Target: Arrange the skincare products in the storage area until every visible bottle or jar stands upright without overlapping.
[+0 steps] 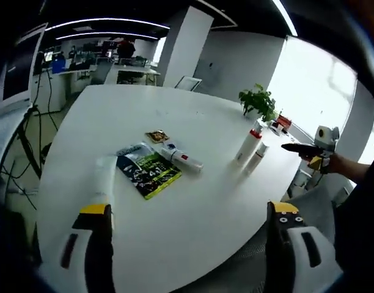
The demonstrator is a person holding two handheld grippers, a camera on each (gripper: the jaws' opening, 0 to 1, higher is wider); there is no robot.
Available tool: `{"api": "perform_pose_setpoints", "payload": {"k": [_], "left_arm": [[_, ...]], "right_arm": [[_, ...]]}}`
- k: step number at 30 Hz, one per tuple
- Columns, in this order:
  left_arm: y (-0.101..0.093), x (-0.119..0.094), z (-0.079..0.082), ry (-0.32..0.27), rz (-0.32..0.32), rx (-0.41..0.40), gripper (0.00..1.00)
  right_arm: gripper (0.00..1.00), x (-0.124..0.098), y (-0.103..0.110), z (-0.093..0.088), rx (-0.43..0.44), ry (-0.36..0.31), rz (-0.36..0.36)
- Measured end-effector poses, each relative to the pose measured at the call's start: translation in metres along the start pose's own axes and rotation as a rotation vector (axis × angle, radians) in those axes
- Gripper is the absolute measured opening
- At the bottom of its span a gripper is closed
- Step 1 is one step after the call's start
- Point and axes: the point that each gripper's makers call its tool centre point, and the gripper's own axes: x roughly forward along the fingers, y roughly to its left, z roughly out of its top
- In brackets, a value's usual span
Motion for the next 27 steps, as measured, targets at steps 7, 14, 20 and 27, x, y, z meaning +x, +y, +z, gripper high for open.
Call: {"api": "perform_pose_setpoints", "payload": {"k": [7,14,20,27], "left_arm": [[0.007,0.001,-0.009,0.036,0.036,-0.009,0.99],[0.026,0.003,-0.009,0.057,0.088,-0.011,0.99],[0.038,0.008,-0.010,0.091,0.118,-0.013,0.99],[0.059,0.014,-0.013,0.128,0.160,-0.025,0.99]], "right_arm": [[0.98,0.003,-0.007,0.001,0.010,-0.001,0.005],[0.98,0.013,-0.003,-0.003,0.016,0.011,0.019],[0.98,0.020,0.004,-0.010,0.037,0.023,0.036],[0.98,0.019,0.000,-0.011,0.038,0.039,0.034]]}}
